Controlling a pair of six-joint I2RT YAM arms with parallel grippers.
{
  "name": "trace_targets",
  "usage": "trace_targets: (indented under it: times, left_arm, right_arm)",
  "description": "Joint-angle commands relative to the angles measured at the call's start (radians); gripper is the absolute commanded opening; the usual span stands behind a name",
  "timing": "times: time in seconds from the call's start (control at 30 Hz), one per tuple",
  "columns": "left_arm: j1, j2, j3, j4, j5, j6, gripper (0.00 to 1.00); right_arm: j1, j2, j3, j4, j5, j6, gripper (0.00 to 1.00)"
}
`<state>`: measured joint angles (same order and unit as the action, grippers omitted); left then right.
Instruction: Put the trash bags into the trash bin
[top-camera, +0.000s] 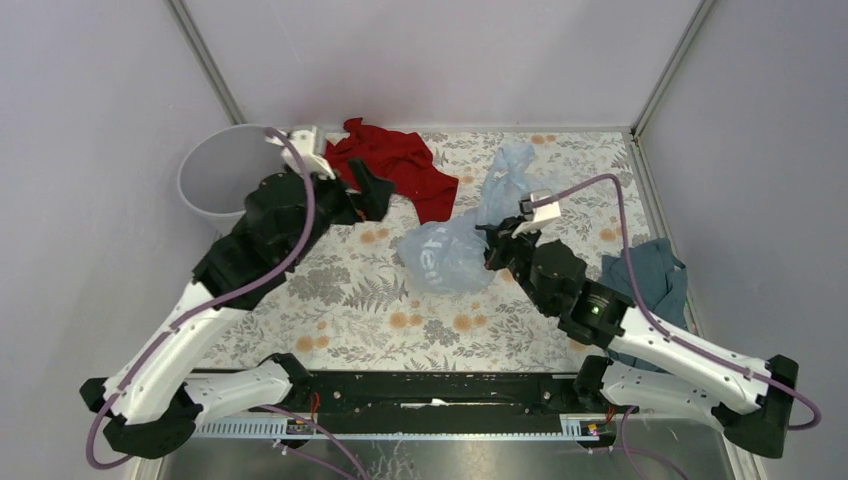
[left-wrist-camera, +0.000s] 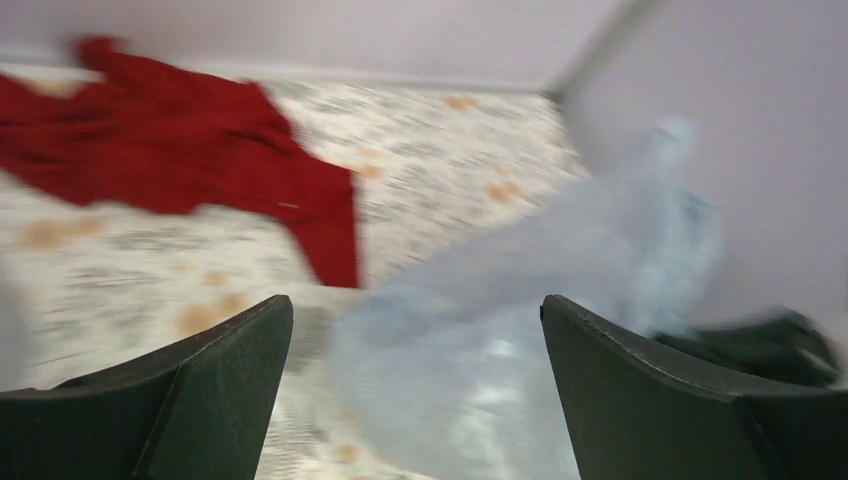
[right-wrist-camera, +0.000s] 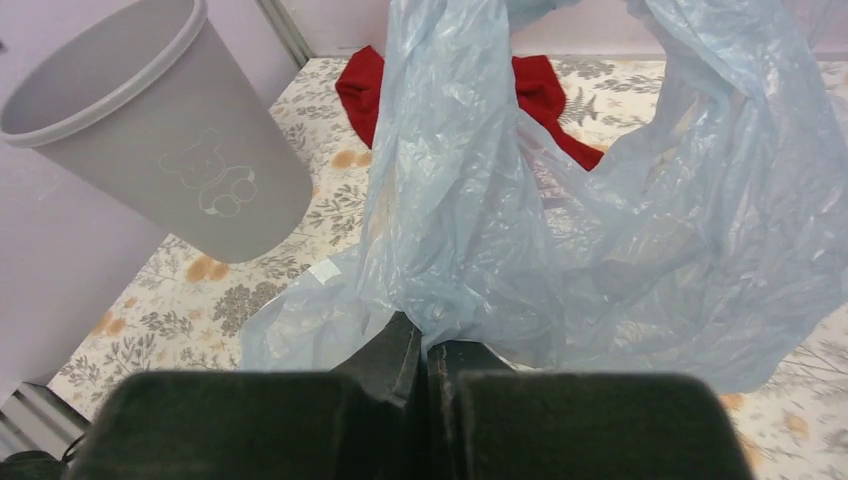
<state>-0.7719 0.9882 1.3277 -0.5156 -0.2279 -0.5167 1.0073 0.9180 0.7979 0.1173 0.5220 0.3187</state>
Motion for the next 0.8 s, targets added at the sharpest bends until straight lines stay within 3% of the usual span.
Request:
trace_targets:
  times: [0.0,0.1,0.27,0.53,0.67,0.77]
  left_arm:
    - [0.037,0.069,0.135,-0.316,-0.539,0.187,0.99]
    - [0.149,0.170,0.167,-0.319,-0.654,0.257,0.99]
    - [0.364,0.332,0.259,-0.310,-0.581,0.290,0.99]
    - [0.470,0.507,0.296,-0.222,-0.488,0.345,0.99]
    - [0.488,0.547,0.322,-0.238,-0.472,0.338,0.88]
    - [0.488,0.534,0.297,-0.242,-0.427,0.323,0.73]
  right_arm:
    - [-0.004,-0.139,-0.024,-0.066,0.081,-0.039,0.00]
    - [-0.004,-0.213,-0.032,-0.105,0.075,-0.040,0.00]
    - [-0.004,-0.292,-0.020,-0.213,0.071,-0.021,0.00]
    - [-0.004,-0.382,-0.039,-0.265,0.046,0.019,0.00]
    - [-0.004,-0.383,-0.017,-0.296,0.043,0.015,0.00]
    - [-0.004,-0.395,-0.004,-0.299,0.041,0.008,0.00]
